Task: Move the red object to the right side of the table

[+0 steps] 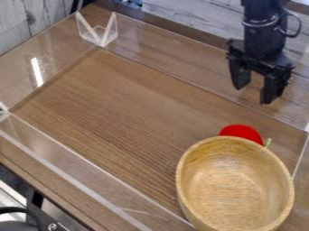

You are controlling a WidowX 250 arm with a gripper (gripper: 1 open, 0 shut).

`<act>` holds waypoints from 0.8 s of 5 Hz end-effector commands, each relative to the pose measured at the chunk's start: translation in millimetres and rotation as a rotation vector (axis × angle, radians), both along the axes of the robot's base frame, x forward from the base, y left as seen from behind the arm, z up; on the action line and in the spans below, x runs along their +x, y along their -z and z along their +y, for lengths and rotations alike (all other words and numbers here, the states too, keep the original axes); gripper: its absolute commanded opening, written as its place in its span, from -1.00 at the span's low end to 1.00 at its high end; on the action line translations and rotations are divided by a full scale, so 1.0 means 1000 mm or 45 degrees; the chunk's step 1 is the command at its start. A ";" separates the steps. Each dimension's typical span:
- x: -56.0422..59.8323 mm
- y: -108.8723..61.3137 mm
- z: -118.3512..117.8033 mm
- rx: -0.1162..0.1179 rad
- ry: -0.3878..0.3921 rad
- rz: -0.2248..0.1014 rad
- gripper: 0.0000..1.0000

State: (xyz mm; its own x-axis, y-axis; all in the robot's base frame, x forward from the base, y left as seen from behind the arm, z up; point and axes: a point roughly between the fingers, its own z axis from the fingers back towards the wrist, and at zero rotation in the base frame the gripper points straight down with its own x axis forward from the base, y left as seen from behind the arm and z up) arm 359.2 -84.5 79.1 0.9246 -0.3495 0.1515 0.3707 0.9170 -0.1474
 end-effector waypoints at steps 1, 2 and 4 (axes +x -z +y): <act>0.006 -0.039 0.010 -0.021 0.028 -0.104 1.00; 0.004 -0.048 0.022 -0.025 0.044 -0.090 1.00; -0.001 -0.046 -0.002 -0.032 -0.002 -0.085 1.00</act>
State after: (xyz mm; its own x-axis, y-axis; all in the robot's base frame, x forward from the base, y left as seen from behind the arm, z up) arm 354.5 -86.0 95.9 0.9277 -0.3459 0.1401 0.3666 0.9151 -0.1681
